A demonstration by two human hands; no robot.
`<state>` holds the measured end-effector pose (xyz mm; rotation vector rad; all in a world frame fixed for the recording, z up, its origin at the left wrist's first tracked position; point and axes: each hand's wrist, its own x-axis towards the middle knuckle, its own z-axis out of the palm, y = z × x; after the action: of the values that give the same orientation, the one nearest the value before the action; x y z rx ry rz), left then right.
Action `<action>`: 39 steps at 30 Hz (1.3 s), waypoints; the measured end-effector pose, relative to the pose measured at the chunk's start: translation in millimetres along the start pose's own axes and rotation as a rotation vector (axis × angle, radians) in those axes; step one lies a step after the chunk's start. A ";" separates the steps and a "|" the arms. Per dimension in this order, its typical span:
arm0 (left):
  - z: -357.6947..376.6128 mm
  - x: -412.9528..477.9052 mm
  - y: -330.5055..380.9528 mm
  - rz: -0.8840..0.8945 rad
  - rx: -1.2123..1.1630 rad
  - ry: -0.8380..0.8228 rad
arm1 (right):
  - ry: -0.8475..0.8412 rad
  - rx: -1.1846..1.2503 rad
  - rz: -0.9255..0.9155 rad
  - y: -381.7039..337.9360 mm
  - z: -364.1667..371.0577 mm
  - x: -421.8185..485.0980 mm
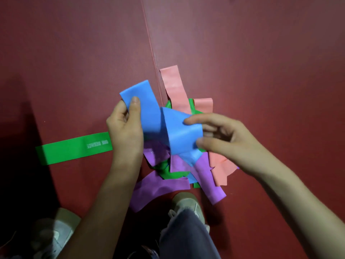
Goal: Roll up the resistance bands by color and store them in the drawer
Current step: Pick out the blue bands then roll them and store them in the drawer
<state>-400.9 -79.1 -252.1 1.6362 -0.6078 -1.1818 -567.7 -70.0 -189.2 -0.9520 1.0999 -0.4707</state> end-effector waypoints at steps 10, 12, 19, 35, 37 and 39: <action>18.9 -2.5 3.4 -0.068 0.033 -0.122 | 0.379 -0.286 -0.166 8.4 10.0 3.2; 19.9 -5.0 3.9 -0.089 0.022 -0.160 | 0.440 -0.416 -0.268 8.6 7.7 11.7; 17.3 -5.4 3.7 -0.112 0.015 -0.224 | 0.457 -0.470 -0.197 0.8 22.0 37.4; 23.0 -13.0 5.9 -0.323 -0.157 -0.158 | 0.492 -0.113 -0.003 15.5 39.5 64.2; 22.4 -14.6 6.8 -0.231 -0.150 -0.217 | 0.517 -0.112 -0.017 18.6 39.3 64.0; 21.1 -14.0 6.1 -0.202 -0.180 -0.262 | 0.536 -0.105 -0.028 20.3 38.9 64.8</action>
<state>-424.7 -78.9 -241.5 1.4262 -0.4895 -1.5689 -508.3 -90.9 -235.7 -0.9585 1.6069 -0.7216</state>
